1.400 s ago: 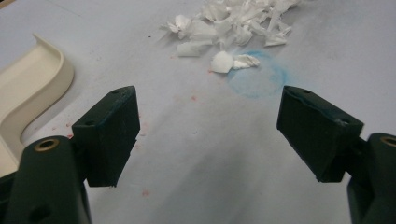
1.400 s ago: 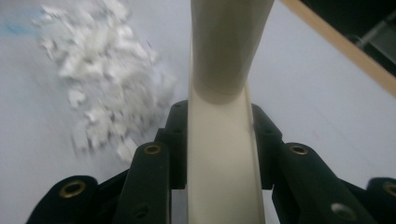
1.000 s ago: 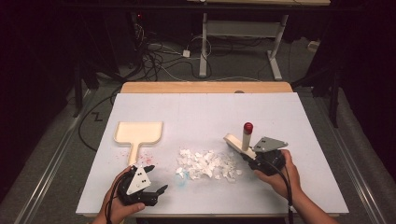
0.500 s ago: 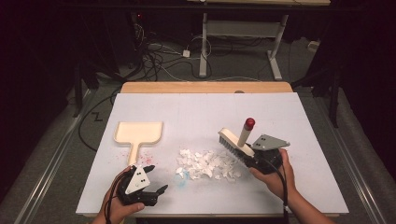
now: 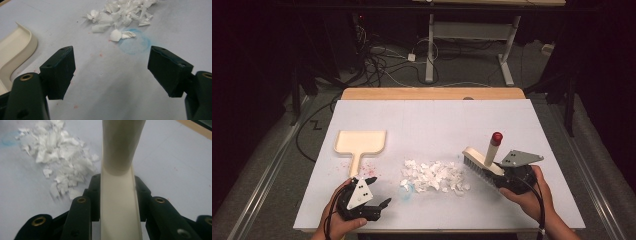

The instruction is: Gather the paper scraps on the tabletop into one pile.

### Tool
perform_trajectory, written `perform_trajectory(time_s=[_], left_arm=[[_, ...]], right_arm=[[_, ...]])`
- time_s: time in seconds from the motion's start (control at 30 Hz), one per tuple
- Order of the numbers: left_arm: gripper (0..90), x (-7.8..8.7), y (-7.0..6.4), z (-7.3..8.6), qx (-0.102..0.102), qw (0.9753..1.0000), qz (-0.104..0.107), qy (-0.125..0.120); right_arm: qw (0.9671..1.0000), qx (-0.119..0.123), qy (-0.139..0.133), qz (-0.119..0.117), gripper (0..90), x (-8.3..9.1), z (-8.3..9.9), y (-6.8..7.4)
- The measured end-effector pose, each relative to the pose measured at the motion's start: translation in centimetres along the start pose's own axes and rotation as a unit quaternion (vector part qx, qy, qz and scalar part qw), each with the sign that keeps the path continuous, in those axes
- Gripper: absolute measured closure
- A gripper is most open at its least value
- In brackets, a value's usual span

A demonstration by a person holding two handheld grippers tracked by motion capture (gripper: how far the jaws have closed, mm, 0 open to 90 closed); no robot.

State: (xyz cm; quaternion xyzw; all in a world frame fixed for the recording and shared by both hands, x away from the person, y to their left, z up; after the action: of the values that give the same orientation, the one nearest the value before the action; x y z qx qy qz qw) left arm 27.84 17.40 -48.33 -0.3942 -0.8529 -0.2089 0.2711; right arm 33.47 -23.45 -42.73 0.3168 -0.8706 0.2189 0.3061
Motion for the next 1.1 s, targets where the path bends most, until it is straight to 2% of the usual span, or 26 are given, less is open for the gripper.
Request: perform_trajectory(time_s=[0.07, 0.13, 0.27, 0.37, 0.43, 0.47, 0.5, 0.53, 0.6, 0.67, 0.7, 0.77, 0.8, 0.87, 0.9, 0.93, 0.97, 1.03, 1.1], left_arm=[[21.3, 0.0, 0.0, 0.0, 0.000, 1.0000, 0.001, -0.001], [21.3, 0.0, 0.0, 0.0, 0.000, 1.0000, 0.001, -0.001], [21.2, 0.1, 0.1, -0.1, 0.002, 1.0000, -0.004, -0.005], [21.0, 0.0, 0.3, -0.1, 0.010, 0.9998, -0.015, -0.006], [21.0, 0.0, 0.4, 0.0, 0.016, 0.9997, -0.015, -0.006], [21.0, 0.0, 0.5, 0.0, 0.017, 0.9997, -0.016, -0.006], [21.0, 0.0, 0.5, 0.0, 0.016, 0.9997, -0.017, -0.006], [21.1, 0.0, 0.5, 0.0, 0.017, 0.9997, -0.016, -0.007], [21.0, 0.1, 0.5, 0.0, 0.018, 0.9997, -0.015, -0.008], [21.1, 0.1, 0.6, 0.0, 0.018, 0.9997, -0.016, -0.007], [21.1, 0.1, 0.6, 0.1, 0.019, 0.9997, -0.016, -0.008], [21.1, 0.2, 0.7, 0.1, 0.020, 0.9996, -0.017, -0.010], [21.1, 0.3, 0.7, 0.2, 0.021, 0.9995, -0.018, -0.011], [21.0, 0.4, 0.9, 0.2, 0.028, 0.9993, -0.021, -0.015], [21.0, 0.4, 0.9, 0.2, 0.028, 0.9993, -0.021, -0.015], [21.0, 0.5, 1.0, 0.2, 0.029, 0.9992, -0.023, -0.016], [20.6, 0.5, 1.1, 0.2, 0.032, 0.9990, -0.025, -0.016], [20.6, 0.6, 1.3, 0.2, 0.036, 0.9987, -0.029, -0.020], [19.5, 0.8, 1.4, 0.2, 0.037, 0.9984, -0.035, -0.024]], right_arm=[[0.9999, 0.011, 0.013, 0.000, 67.6, -0.1, 0.3, 0.3], [0.9998, 0.008, 0.016, -0.009, 67.6, -0.4, 0.2, 0.8], [0.9996, 0.018, 0.017, -0.010, 67.7, -1.0, -0.1, 2.1], [0.9995, 0.024, 0.013, -0.014, 67.6, -1.4, -0.6, 3.2], [0.9992, 0.029, 0.011, -0.024, 67.7, -1.9, -1.1, 3.9], [0.9993, 0.031, 0.003, -0.021, 67.7, -2.4, -1.6, 4.7], [0.9993, 0.031, 0.003, -0.021, 67.6, -2.4, -1.6, 4.7], [0.9989, 0.033, -0.007, -0.033, 67.6, -2.8, -2.1, 5.3], [0.9986, 0.036, -0.008, -0.037, 67.6, -2.9, -2.3, 5.5], [0.9987, 0.038, -0.015, -0.030, 67.7, -3.1, -2.7, 5.9], [0.9987, 0.040, -0.026, -0.020, 67.6, -3.0, -2.9, 5.8], [0.9984, 0.032, -0.043, -0.019, 67.6, -2.7, -3.0, 5.3], [0.9984, 0.032, -0.043, -0.019, 67.6, -2.7, -3.0, 5.3], [0.9970, 0.023, -0.073, -0.012, 67.6, -1.7, -3.6, 4.6], [0.9970, 0.023, -0.073, -0.012, 67.6, -1.7, -3.6, 4.6], [0.9961, 0.026, -0.084, -0.010, 67.6, -1.3, -4.0, 4.5], [0.9944, 0.020, -0.102, -0.014, 67.7, -0.6, -4.7, 4.4], [0.9938, 0.019, -0.108, -0.019, 67.6, -0.5, -5.0, 4.5], [0.9924, 0.019, -0.115, -0.040, 67.6, -0.6, -5.8, 5.1]])
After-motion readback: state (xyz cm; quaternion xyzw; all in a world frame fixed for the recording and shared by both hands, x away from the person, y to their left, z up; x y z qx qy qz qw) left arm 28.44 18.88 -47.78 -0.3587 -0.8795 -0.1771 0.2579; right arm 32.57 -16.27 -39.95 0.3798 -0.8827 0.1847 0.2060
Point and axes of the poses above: each handheld gripper's, and its own axes: x roughly backward along the jaws, z roughly out of its underside, y roughly to its left, the point moved 3 cm from there along -x, roughly forward along the jaws, and after that the axes turned 2 degrees about z, right-handed, at the moved point
